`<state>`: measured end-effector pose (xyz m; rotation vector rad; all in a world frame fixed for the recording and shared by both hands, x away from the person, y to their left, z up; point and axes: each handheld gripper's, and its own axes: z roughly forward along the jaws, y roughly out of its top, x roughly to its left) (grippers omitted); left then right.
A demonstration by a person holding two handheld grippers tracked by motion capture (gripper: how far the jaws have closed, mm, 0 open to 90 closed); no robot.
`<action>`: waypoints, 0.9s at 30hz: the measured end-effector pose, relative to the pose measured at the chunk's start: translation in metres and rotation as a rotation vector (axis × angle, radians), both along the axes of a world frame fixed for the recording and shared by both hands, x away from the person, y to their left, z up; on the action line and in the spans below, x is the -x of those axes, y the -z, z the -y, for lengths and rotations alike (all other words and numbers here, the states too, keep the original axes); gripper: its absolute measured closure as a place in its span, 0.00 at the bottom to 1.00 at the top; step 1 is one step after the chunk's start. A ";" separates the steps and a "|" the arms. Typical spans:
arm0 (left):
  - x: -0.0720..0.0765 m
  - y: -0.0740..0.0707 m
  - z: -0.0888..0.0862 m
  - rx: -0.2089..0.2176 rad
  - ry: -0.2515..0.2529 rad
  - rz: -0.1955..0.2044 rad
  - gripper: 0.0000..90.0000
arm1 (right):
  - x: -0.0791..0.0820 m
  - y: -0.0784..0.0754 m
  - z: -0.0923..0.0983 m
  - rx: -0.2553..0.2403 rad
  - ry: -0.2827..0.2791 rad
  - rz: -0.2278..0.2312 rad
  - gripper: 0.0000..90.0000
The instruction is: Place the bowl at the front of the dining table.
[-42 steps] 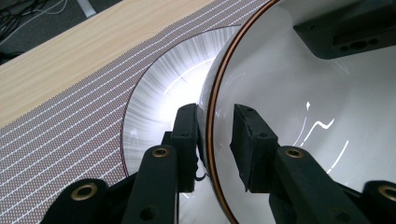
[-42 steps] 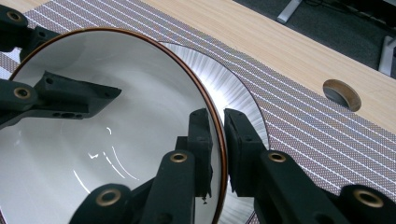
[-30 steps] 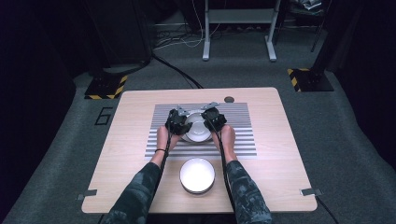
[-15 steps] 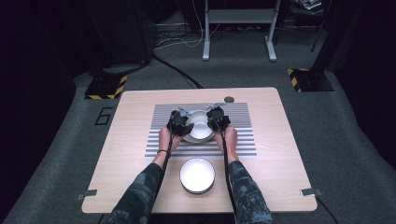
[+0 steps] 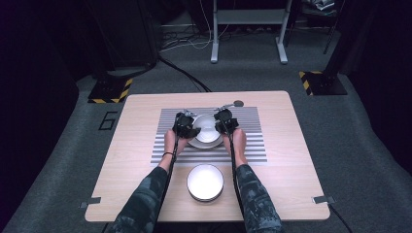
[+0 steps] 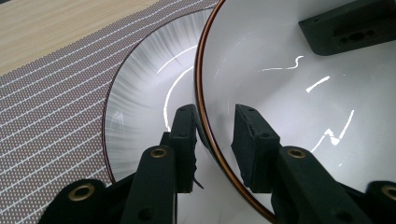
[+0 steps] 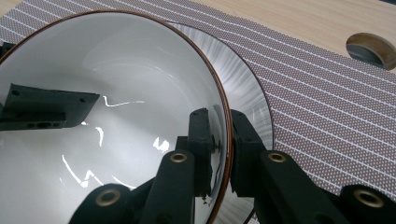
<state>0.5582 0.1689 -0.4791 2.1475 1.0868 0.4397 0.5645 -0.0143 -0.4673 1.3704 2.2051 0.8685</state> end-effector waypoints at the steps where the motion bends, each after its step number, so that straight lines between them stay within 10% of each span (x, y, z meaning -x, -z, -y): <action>1: -0.001 0.000 -0.001 0.003 0.000 -0.006 0.78 | -0.001 0.000 -0.001 0.003 -0.002 -0.011 0.89; 27: -0.011 0.001 -0.004 0.022 -0.036 -0.085 0.75 | -0.012 0.006 0.001 -0.027 0.024 -0.075 0.68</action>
